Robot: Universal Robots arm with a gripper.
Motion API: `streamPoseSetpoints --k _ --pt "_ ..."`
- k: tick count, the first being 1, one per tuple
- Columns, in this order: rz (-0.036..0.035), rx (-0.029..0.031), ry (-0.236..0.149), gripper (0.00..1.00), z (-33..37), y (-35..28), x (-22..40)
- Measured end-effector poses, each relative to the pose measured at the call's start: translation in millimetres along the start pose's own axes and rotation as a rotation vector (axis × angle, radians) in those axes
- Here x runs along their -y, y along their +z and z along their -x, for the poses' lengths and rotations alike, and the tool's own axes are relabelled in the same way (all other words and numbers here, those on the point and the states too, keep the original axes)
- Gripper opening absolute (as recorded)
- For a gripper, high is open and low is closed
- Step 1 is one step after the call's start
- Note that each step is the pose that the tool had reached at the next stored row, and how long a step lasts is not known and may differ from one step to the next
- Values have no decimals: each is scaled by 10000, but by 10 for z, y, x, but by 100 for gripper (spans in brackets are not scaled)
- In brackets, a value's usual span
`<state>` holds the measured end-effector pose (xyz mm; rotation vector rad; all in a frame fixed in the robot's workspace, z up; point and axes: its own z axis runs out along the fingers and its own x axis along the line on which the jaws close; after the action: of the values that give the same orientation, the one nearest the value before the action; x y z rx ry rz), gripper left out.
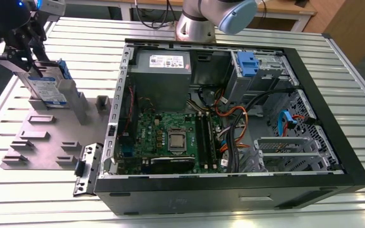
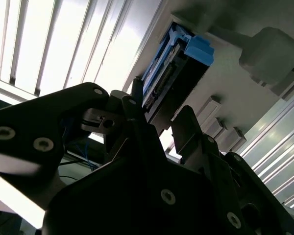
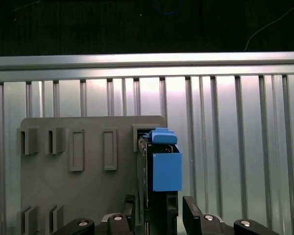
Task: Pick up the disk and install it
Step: 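Pick up the disk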
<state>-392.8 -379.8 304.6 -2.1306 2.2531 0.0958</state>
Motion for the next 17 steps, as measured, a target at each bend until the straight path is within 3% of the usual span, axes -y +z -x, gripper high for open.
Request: streamPoseSetpoints --k 17 --pt "16 -2 -233 51 2 -10 -10"
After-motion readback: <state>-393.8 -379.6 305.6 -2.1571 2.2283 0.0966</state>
